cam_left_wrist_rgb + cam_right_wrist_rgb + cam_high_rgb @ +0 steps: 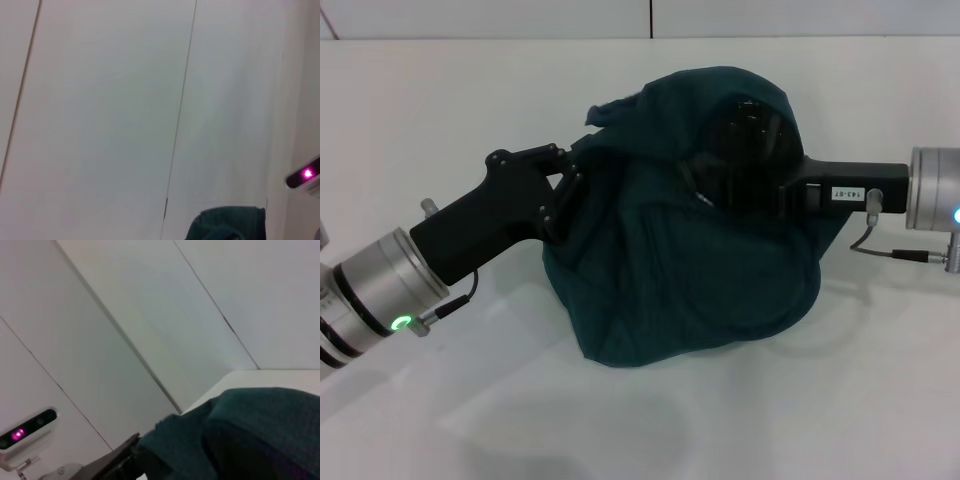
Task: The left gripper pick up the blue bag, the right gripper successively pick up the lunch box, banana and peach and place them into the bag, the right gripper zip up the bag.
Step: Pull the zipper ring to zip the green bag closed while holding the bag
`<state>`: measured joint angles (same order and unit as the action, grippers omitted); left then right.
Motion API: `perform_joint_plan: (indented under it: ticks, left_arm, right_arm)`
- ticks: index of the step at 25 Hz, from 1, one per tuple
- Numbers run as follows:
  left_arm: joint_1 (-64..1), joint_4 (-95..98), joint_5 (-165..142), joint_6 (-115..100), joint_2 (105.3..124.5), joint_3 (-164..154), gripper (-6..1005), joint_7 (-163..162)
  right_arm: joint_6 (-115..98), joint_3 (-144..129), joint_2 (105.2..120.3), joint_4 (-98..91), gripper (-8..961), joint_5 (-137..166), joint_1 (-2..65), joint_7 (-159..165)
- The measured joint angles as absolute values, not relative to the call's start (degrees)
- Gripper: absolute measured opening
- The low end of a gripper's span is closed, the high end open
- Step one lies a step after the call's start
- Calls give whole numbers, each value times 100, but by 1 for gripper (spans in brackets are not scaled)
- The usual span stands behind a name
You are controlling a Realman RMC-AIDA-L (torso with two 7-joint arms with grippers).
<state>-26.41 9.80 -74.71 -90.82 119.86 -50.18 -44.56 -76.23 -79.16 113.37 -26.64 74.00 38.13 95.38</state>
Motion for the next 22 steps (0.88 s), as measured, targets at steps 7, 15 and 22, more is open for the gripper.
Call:
perform_joint_plan:
  ticks: [7, 15, 22]
  left_arm:
    - [-2645, 974, -7472, -9088, 11989, -5011, 50, -4456]
    - [-2646, 963, -7470, -9095, 11988, -5019, 50, -4456]
    - [-2645, 957, -7470, -9162, 11989, -5018, 50, -4456]
  right_arm:
    - [-7684, -7903, 11295, -2727, 108, 7400, 3698, 9500]
    - [-7916, -7686, 11213, -2730, 7, 7403, 3533, 9504]
    - [-7940, -7693, 11245, -2724, 25, 7403, 3524, 9511]
